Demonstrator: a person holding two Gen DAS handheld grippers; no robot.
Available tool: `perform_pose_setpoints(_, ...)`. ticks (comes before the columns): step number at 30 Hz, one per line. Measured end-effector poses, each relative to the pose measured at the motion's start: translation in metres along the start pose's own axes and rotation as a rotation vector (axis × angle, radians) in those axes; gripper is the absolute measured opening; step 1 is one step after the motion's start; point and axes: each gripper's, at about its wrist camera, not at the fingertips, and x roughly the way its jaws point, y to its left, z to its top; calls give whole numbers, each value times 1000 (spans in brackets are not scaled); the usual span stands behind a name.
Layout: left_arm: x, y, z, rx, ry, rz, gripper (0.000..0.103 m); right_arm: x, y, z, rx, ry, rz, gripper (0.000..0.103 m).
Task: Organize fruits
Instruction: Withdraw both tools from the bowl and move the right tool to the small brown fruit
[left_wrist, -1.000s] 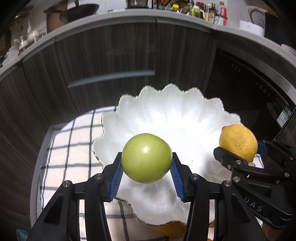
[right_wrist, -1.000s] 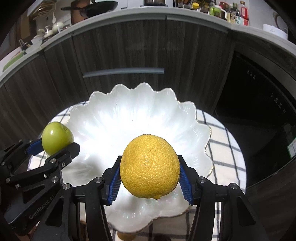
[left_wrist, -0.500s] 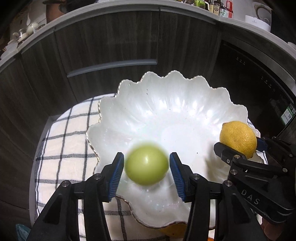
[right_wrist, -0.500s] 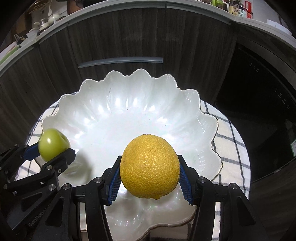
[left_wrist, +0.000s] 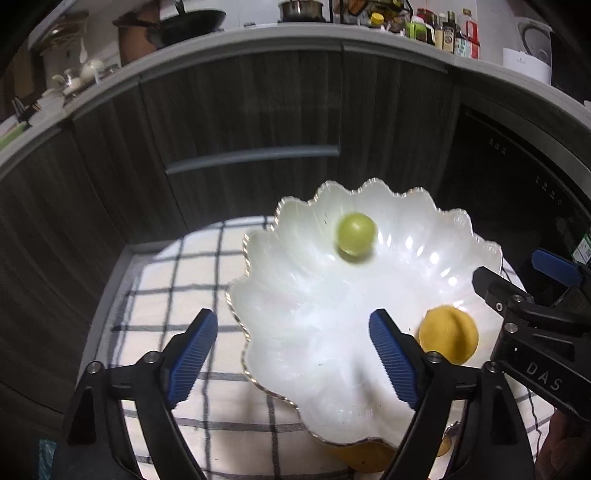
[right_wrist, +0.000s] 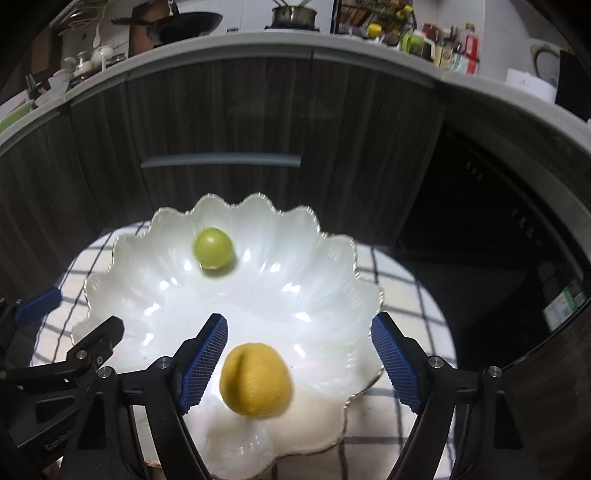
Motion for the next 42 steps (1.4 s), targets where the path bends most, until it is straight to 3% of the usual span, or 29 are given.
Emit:
perform_pose_setpoints(5,-26,0,5,20,-51,46,88,-22,-6,3,20,-15,-28,81)
perform_pose_setpoints(21,-87,-1,-17,14,-93,63,89,-79,-16,-13,44,-58,-50,81)
perform_pose_setpoints(28,-113,3,-35,-11,-129,95,90,-101,-17,-26,43,-81,-62,81)
perform_pose_setpoints(37,-127,5,-61,-31,-110,85,90,-124,-19,-50,60,-91,-62,81)
perform_pose_setpoints(42,-135,-3,-76,-4,-123,90,97,-129,-25,-69,85,-70,-55,81)
